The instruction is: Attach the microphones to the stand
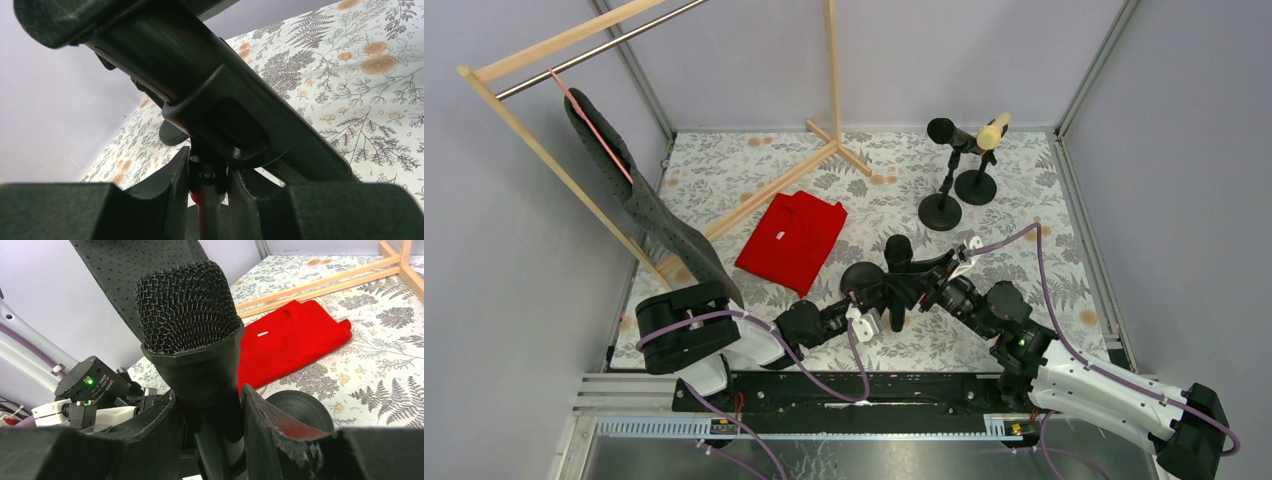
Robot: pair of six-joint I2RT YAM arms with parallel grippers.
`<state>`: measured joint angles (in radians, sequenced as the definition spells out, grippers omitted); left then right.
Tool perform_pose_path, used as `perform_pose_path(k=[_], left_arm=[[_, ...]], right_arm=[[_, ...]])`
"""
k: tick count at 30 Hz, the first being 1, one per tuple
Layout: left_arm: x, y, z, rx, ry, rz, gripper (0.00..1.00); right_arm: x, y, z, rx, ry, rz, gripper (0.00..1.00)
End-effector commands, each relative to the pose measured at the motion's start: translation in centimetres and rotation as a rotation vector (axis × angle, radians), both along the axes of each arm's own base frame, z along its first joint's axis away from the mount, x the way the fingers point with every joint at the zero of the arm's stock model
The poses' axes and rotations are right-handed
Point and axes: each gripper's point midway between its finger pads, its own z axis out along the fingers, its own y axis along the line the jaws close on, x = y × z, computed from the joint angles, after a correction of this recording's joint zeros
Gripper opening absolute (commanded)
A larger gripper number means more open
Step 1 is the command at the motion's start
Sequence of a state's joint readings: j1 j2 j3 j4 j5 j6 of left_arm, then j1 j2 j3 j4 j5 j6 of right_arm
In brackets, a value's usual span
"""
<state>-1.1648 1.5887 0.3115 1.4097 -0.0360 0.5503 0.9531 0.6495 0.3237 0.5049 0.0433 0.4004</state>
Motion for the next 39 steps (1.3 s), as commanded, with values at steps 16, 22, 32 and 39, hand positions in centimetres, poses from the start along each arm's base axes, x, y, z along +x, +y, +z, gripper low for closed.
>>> perform_pose_path(k=[16,22,32,39], left_arm=[[3.1,2.1,2.5,-0.122,0.005,0.170,0.00],[2.9,2.0,2.5,-0.121,0.003,0.162,0.00],[2.7,1.8,2.5,-0.096,-0.010,0.158,0.00],[2.6,1.9,2.1,-0.098,0.004,0.158,0.00]], right_arm=[[-3.7,-0.5,-9.9,-0.300,0.295,0.092,0.19],[-2.4,1.2,-5.2,-0.234,0.203,0.099,0.30],[-1.2,4.1,0.0,-0.181,0.133,0.138,0.50],[-1.0,3.5,1.0,-0.180,0.109,0.115,0.64]])
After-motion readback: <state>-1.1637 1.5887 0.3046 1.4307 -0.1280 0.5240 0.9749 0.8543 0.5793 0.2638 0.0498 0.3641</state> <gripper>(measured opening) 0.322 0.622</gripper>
